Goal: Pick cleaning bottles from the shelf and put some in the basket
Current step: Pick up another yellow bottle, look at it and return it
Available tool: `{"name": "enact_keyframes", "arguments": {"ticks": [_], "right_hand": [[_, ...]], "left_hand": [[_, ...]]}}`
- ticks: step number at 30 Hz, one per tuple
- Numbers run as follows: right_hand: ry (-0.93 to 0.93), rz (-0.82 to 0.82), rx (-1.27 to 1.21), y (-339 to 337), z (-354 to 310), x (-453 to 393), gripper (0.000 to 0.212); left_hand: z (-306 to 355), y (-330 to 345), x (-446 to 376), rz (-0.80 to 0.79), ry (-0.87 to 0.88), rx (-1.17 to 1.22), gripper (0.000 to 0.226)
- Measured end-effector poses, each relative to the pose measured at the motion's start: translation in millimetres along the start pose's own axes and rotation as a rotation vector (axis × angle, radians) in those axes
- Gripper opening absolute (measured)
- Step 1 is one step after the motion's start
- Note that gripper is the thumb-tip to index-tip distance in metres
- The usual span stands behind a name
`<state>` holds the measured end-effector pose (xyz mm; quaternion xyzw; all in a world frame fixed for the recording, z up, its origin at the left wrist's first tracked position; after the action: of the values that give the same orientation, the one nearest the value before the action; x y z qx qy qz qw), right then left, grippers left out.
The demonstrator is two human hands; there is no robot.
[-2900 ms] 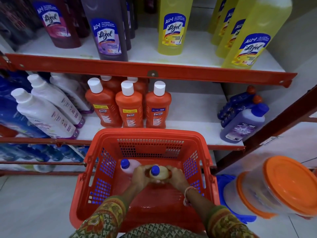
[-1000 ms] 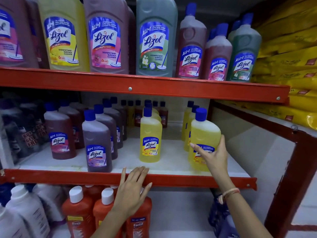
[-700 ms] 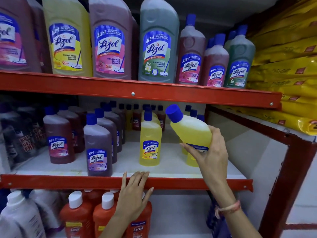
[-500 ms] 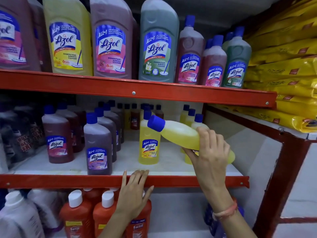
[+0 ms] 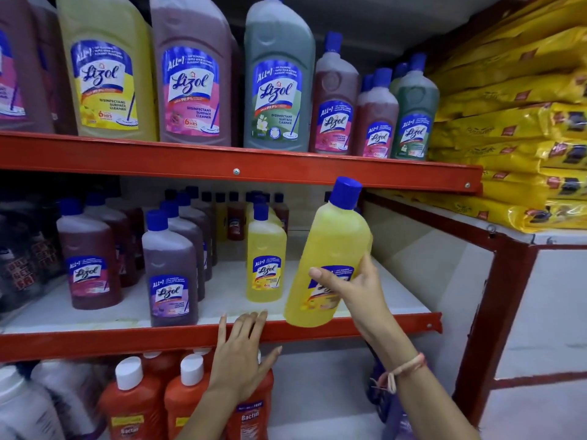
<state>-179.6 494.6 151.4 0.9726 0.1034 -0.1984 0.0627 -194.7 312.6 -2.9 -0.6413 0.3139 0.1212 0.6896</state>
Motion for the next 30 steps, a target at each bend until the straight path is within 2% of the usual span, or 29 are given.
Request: {"name": "enact_keyframes", "arguments": {"ticks": [2, 5, 10, 14, 17, 21, 25, 28, 30], "right_hand": [[0.047, -0.065, -0.136, 5.0, 15.9, -3.0, 0.081], [0.154, -0.234, -0.380, 23.9, 33.0, -2.5, 0.095], [0.150, -0.557, -0.625, 56.9, 28.5, 8.5, 0.065], [0.208, -0.711, -0.858, 74.1, 20.0, 15.6, 0.069], [0.206, -0.717, -0.907, 70.4, 21.2, 15.5, 0.072], [0.210, -0.700, -0.848, 60.0, 23.6, 10.2, 0.070], [0.153, -0.554, -0.684, 36.9, 29.1, -3.7, 0.069], [0.113, -0.412, -0.468, 8.8, 28.4, -13.1, 0.063], [0.126, -0.330, -0.364, -9.4, 26.4, -19.7, 0.078]], "left_hand": [[-0.1, 2.0, -0.3, 0.000, 0.004, 0.003, 0.067], [-0.3, 1.7, -1.4, 0.038, 0.017, 0.019, 0.065], [2.3, 1.2, -0.9, 0.070, 0.069, 0.006, 0.070], [1.4, 1.8, -0.7, 0.044, 0.057, 0.024, 0.068], [2.5, 2.7, -0.9, 0.017, 0.049, 0.009, 0.071], [1.9, 0.5, -0.1, 0.016, 0.045, 0.000, 0.069], [1.9, 0.7, -1.0, 0.009, 0.039, 0.022, 0.073], [0.6, 0.5, -0.6, 0.005, 0.029, 0.019, 0.073], [1.0, 0.7, -0.2, 0.002, 0.034, 0.008, 0.074]]}}
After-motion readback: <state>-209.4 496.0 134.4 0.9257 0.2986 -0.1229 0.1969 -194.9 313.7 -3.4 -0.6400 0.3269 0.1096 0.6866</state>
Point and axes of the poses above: each hand's wrist, its own x-axis away from the middle knuckle, its own y-axis out of the palm, z = x × y, the point moved 10 cm from there along -x, towards the middle knuckle, and after that the axes turned 9 degrees about y, right-handed, at the moved point
